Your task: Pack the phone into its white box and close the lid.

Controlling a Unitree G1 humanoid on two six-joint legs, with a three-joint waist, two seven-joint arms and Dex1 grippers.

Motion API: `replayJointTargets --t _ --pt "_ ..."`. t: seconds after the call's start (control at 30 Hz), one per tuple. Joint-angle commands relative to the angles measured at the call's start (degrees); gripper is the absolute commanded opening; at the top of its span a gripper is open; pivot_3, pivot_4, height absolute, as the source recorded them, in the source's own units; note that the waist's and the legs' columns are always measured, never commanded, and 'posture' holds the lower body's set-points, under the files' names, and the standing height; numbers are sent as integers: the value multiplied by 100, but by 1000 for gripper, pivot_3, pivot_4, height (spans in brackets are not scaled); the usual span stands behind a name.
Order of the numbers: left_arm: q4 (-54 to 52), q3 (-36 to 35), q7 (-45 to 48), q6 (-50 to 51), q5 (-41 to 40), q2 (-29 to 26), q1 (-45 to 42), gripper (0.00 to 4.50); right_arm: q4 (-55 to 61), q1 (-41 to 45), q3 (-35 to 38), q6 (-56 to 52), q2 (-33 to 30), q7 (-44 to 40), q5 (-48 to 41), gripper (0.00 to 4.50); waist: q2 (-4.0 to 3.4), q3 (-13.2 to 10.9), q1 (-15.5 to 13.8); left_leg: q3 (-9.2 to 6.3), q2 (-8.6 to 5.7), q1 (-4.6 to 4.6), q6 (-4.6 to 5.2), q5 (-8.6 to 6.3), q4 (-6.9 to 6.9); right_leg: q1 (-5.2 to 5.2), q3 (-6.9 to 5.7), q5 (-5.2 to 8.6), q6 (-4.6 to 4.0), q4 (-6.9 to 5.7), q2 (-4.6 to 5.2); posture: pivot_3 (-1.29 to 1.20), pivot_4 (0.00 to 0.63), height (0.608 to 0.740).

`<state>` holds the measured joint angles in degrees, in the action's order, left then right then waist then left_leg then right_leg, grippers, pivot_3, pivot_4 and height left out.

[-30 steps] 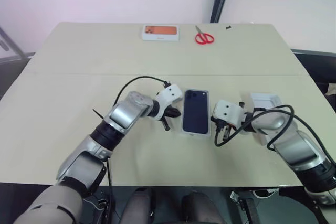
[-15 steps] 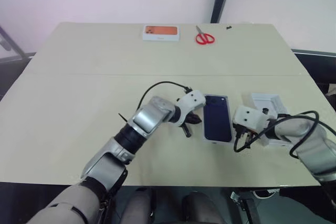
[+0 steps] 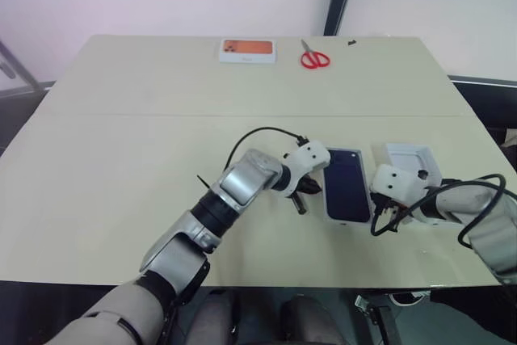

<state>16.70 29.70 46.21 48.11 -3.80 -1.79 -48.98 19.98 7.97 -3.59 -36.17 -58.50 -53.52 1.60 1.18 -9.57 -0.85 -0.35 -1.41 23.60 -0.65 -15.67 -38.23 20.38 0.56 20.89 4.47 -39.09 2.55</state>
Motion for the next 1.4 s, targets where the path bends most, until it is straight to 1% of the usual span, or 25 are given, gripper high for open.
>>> replayJointTargets --t 0.03,0.33,0.57,0.67,0.77,0.8,0.87,0.93,1.0,1.13,1.17,1.23,1.3,1.4 --pt "-271 256 284 -7 -193 267 69 56 193 134 22 275 59 -20 -83 0 0 0 2 0 0 0 0 0 0 0 0 0 0 0 0 0 150 740" --pt "-340 281 339 30 -128 208 99 56 35 173 10 390 45 -31 -8 0 -1 1 5 0 0 0 0 0 0 0 0 0 0 0 0 0 150 740" --pt "-359 45 307 64 -166 100 37 56 3 208 209 216 -73 -62 -34 0 -2 1 7 0 0 0 0 0 0 0 0 0 0 0 0 0 150 740" --pt "-807 -267 462 175 -370 -185 58 0 0 260 557 -32 -251 -223 -233 870 -9 -3 16 1 0 0 -1 0 1 3 1 0 0 -1 0 0 150 740" --pt "-1375 -540 661 -32 -592 -573 195 0 29 539 944 -563 -181 -218 -608 2271 -12 -2 40 1 1 0 -2 1 2 5 1 0 0 -4 -1 0 150 740" --pt "-1520 -659 667 -174 -647 -680 249 0 31 651 1042 -772 -128 -175 -721 2856 -15 -1 44 1 2 0 -3 2 2 5 1 0 0 -4 -1 0 150 740" --pt "-1707 -905 664 -377 -744 -878 327 0 27 905 1149 -1470 -40 -8 -882 3796 -16 0 44 1 2 -1 -4 2 3 4 1 0 0 -5 -2 0 150 740" --pt "-1879 -1052 756 -991 -698 -1195 459 0 -40 1141 1156 -2265 -11 149 -1021 3796 -17 1 35 1 2 -1 -4 2 3 4 1 0 0 -5 -2 0 150 740" --pt "-1960 -1189 916 -1325 -786 -1459 607 0 -177 1326 1025 -2868 -14 315 -1080 3796 -18 1 29 1 2 -1 -4 2 3 5 2 0 0 -5 -1 0 150 740" --pt "-2103 -1450 1296 -1982 -1078 -1773 1000 0 -468 1499 844 -3528 46 724 -1073 3796 -18 1 3 1 2 0 -2 1 2 4 1 0 0 -2 2 0 150 740" --pt "-2152 -1467 1447 -2081 -1143 -1879 1077 0 -501 1484 699 -3622 -36 795 -1029 3796 -18 1 9 1 2 1 0 0 2 4 1 0 0 -1 2 0 150 740" --pt "-2235 -1513 1766 -2018 -1377 -2064 1146 0 -499 1480 602 -3868 -65 879 -1100 3796 -19 0 15 2 2 1 0 0 2 5 2 0 -1 -1 3 0 150 740" --pt "-2251 -1585 1920 -1907 -1571 -2158 1145 0 -470 1521 646 -4129 34 935 -1253 3796 -21 0 23 2 2 2 1 0 3 8 2 0 -1 -3 3 0 150 740" --pt "-2238 -1546 2055 -1948 -1624 -2283 1145 0 -459 1562 638 -4400 194 1099 -1373 3796 -22 1 31 2 2 2 12 -7 4 7 2 0 -1 -4 2 0 150 740"
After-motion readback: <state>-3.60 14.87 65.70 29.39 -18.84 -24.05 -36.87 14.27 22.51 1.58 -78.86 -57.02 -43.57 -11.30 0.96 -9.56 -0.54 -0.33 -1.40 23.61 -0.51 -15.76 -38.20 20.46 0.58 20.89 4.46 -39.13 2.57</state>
